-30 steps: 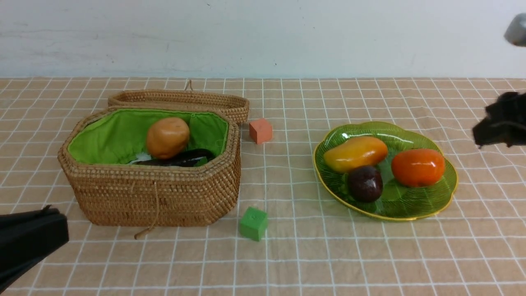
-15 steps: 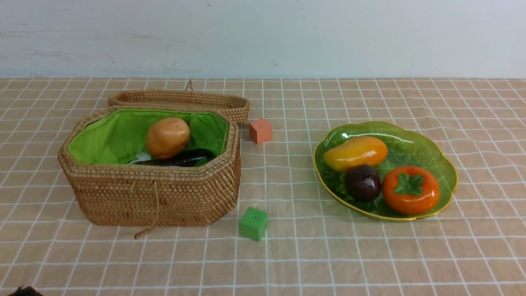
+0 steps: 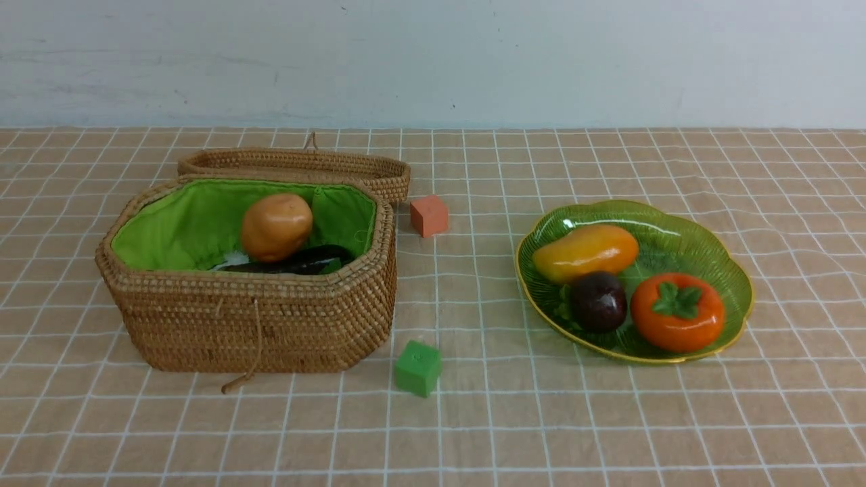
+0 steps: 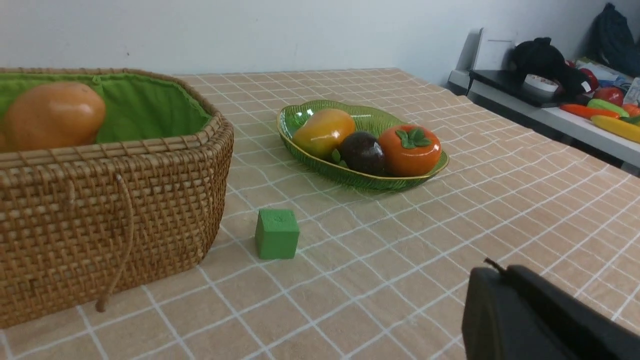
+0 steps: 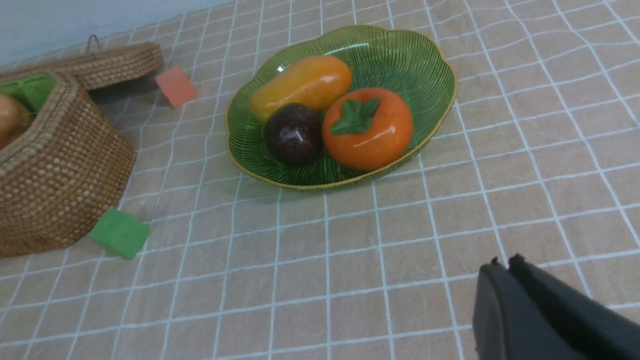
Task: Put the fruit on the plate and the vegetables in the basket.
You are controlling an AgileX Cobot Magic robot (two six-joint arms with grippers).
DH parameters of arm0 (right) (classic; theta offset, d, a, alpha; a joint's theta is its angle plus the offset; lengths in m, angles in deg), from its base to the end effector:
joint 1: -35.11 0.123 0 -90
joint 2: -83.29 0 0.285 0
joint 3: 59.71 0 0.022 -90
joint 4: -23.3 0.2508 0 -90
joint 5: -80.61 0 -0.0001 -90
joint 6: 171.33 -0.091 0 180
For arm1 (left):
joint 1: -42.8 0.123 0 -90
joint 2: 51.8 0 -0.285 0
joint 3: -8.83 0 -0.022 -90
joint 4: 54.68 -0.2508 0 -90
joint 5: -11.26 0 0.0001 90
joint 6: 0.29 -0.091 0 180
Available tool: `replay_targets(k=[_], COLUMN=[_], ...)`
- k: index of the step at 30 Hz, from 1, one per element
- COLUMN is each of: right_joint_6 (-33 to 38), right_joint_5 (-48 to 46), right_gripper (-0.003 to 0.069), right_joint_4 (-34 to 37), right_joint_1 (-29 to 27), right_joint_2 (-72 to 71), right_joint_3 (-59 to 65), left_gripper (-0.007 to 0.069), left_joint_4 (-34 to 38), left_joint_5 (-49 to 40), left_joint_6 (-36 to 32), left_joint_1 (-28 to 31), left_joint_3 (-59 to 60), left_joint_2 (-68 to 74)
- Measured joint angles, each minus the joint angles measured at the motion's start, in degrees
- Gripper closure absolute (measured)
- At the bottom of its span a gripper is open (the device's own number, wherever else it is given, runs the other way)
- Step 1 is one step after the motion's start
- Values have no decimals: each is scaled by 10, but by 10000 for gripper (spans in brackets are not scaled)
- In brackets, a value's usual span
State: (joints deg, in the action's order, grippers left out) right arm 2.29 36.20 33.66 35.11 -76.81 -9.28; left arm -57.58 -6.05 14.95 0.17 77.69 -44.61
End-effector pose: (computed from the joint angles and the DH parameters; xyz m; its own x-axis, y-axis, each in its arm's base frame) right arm 0.0430 0.0115 0.2879 -0.4265 0.2370 -0.8729 -0.0132 0.9633 0.2680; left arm 0.0349 -0.0303 0.2351 -0.1857 -0.1225 -0.9749 0.6412 0.7368 -0.2147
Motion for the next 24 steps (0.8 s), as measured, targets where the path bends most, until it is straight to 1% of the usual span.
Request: replay_targets(k=[8, 12, 17, 18, 21, 23, 24], right_joint_6=[0, 0, 18, 34, 59, 60, 60], right_joint_5=[28, 39, 104, 141, 205, 233, 233], right_gripper=[640, 638, 660, 671, 676, 676, 676], right_joint_4=[-3, -30, -36, -39, -54, -67, -69], right_joint_1=[0, 0, 0, 0, 0, 0, 0], right_joint_2=[0, -1, -26, -43, -97, -121, -123], right_joint_3=[48, 51, 86, 115, 202, 256, 264], left_gripper=[638, 638, 638, 638, 635, 634, 634], left_joint_4=[0, 0, 0, 0, 0, 0, 0], left_joint_5=[-13, -14, -15, -15, -15, -16, -16], left_joint_6=[0, 0, 0, 0, 0, 1, 1], left_joint_1=[0, 0, 0, 0, 0, 0, 0], left_joint_3=[0, 0, 0, 0, 0, 0, 0], left_joint_2=[-1, -1, -1, -1, -1, -1, -1])
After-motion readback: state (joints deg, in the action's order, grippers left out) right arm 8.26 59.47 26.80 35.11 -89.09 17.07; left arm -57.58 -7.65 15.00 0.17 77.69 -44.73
